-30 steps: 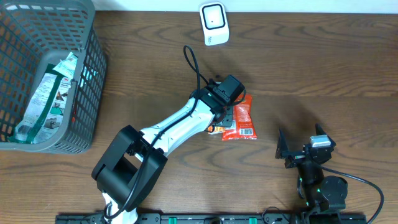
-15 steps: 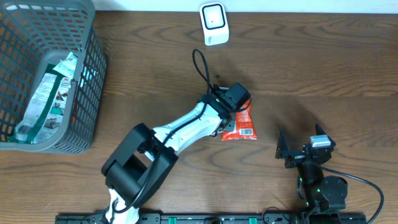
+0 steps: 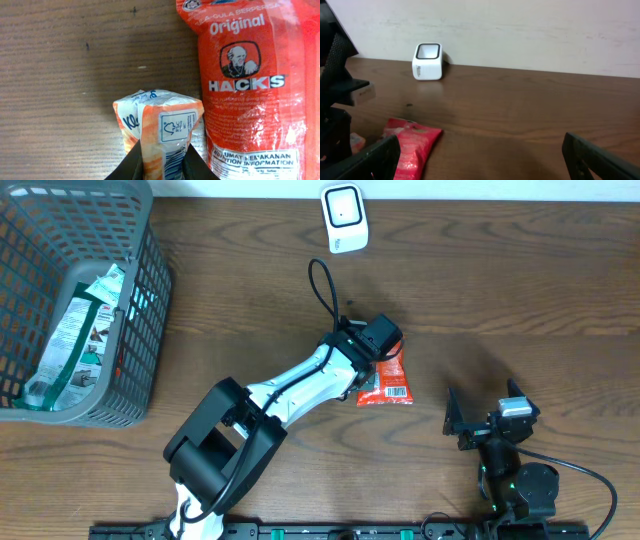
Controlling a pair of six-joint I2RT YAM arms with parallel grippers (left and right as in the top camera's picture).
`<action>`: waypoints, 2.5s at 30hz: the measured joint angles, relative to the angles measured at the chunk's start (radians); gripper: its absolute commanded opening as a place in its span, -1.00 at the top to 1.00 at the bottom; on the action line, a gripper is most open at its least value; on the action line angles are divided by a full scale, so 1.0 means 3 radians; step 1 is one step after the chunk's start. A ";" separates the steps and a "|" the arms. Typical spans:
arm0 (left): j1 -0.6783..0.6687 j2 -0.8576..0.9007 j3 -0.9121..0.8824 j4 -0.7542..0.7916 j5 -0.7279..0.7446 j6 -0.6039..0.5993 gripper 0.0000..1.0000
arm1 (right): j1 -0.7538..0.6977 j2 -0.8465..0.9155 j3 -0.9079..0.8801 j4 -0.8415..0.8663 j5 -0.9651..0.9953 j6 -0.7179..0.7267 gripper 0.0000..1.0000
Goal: Scan the item barcode
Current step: 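Lower the Kleenex pack onto the table beside the red bag and release, then move the left gripper back into the grey basket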
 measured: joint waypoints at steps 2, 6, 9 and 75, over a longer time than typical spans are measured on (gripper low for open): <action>-0.0001 -0.0008 0.0000 -0.0023 0.0006 -0.0031 0.63 | 0.0000 0.0000 0.0000 0.0000 0.0000 0.0000 -0.98; 0.0014 -0.0013 0.0000 -0.0028 0.0103 -0.0132 0.63 | 0.0001 0.0000 0.0000 0.0000 0.0000 0.0000 -0.99; 0.0085 -0.0023 0.0000 -0.0027 0.0303 -0.0202 0.63 | 0.0000 0.0000 0.0000 0.0000 0.0000 0.0000 -0.99; 0.0465 -0.0334 -0.0089 0.0136 0.0886 0.0390 -0.29 | 0.0000 0.0000 0.0000 0.0000 0.0000 0.0000 -0.98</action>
